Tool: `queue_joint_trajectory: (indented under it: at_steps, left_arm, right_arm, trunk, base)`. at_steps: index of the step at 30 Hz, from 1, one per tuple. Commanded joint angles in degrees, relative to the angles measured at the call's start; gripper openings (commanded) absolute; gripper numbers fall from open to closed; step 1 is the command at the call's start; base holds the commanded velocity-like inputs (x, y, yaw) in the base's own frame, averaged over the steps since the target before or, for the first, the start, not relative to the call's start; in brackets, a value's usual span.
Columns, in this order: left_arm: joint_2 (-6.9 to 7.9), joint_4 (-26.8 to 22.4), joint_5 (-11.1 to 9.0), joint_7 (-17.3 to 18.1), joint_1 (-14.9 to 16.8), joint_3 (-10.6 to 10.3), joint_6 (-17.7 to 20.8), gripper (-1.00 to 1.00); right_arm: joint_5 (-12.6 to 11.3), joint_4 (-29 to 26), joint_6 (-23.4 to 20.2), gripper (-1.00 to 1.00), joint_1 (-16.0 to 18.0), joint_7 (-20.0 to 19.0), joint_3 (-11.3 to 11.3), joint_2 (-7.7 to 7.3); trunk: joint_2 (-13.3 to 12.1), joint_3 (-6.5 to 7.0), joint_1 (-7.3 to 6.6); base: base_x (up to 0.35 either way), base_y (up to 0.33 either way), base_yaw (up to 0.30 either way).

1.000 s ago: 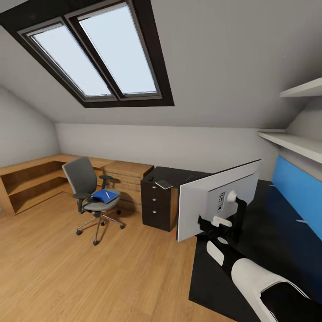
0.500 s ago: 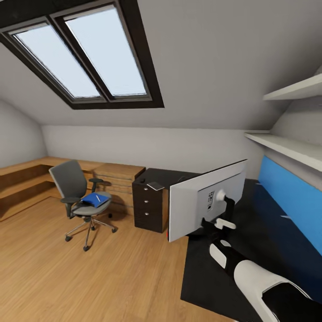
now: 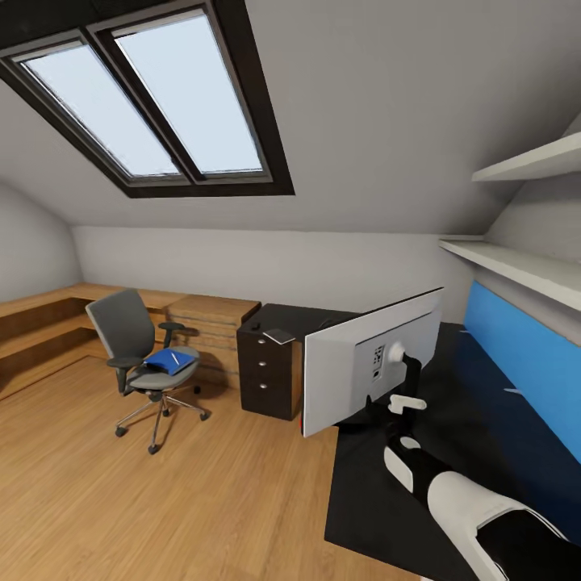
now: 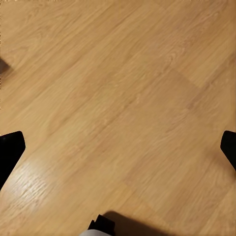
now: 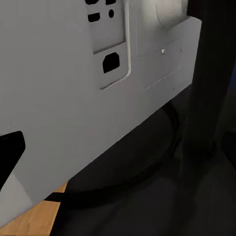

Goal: In the bedroom, organize the workspace by keeping the computer under the desk, ensuring the monitor is on the desk, placing the keyboard on the desk next to the monitor, placing the mouse on the desk next to the keyboard, moving the folder from the swivel chair onto the desk next to the mouse, stacking the notebook on top of the folder with the pen on top of the notebook, and positioning the swivel chair next to the desk.

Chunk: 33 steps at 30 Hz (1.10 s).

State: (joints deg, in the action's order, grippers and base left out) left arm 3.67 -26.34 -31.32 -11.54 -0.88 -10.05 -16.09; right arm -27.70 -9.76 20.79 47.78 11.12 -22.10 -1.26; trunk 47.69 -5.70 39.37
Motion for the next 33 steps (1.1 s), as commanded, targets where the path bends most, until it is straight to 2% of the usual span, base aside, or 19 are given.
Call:
queue_joint_trajectory:
  at_steps: [1,6,11,16,19,24,26,28,31,32,33]
  left_arm:
    - [0.13,-0.1,-0.4,-0.5,0.0,-0.5,-0.2,1.00]
    - [0.96,-0.2,-0.4,-0.5,0.0,-0.4,-0.3,1.00]
    - [1.27,-0.3,-0.5,-0.5,0.0,-0.4,-0.3,1.00]
    - [1.40,-0.6,-0.5,-0.4,0.0,-0.4,-1.9,1.00]
    - [1.32,-0.7,-0.5,0.1,0.0,-0.5,-5.4,1.00]
    - [1.30,-1.0,-0.3,0.4,0.0,-0.7,-6.6,1.00]
    - [1.38,-4.9,-0.3,0.5,0.0,-0.8,-6.6,1.00]
    - [1.40,-7.6,-0.2,0.5,0.0,-0.8,-6.1,1.00]
    - [1.56,-14.0,-0.1,0.4,0.0,-0.8,-1.5,1.00]
    - [1.64,-15.8,-0.1,0.3,0.0,-0.8,0.5,1.00]
    - [1.96,-19.5,-0.1,0.2,0.0,-0.8,5.4,1.00]
  right_arm:
    - [-0.1,0.0,0.6,1.00,0.0,0.3,-0.5,-0.03]
    - [0.4,2.2,5.0,1.00,0.0,0.3,-0.5,-0.11]
    - [0.8,4.1,6.8,1.00,0.0,0.3,-0.6,-0.10]
    - [1.2,5.0,6.3,1.00,0.0,0.3,-0.7,-1.11]
    - [1.5,5.1,5.0,1.00,0.0,0.2,-1.1,-1.91]
    - [2.1,5.2,4.6,1.00,0.0,0.2,-1.8,-2.76]
    - [2.2,5.2,3.9,1.00,0.0,0.2,-1.9,-3.50]
    - [2.2,5.1,3.1,1.00,0.0,0.2,-1.9,-4.10]
    - [2.2,4.9,0.5,1.00,0.1,0.2,-1.9,-5.01]
    - [2.2,4.8,-0.2,1.00,0.1,0.2,-1.9,-5.14]
    - [2.2,4.6,-1.3,1.00,0.1,0.2,-1.9,-5.34]
  trunk:
    - [0.1,-0.08,0.01]
    - [0.1,-0.08,0.01]
    - [0.1,-0.08,0.01]
    - [0.1,-0.08,0.01]
    - [0.1,-0.08,0.01]
    - [0.1,-0.08,0.01]
    - [0.1,-0.08,0.01]
    - [0.1,-0.08,0.01]
    - [0.1,-0.08,0.01]
    - [0.1,-0.08,0.01]
    - [0.1,-0.08,0.01]
  base:
    - [0.000,0.000,-0.002]
    - [0.000,0.000,0.000]
    - [0.000,0.000,0.000]
    - [0.000,0.000,0.000]
    - [0.000,0.000,0.000]
    - [0.000,0.000,0.000]
    - [0.000,0.000,0.000]
    - [0.000,0.000,0.000]
    - [0.000,0.000,0.000]
    - [0.000,0.000,0.000]
    - [0.000,0.000,0.000]
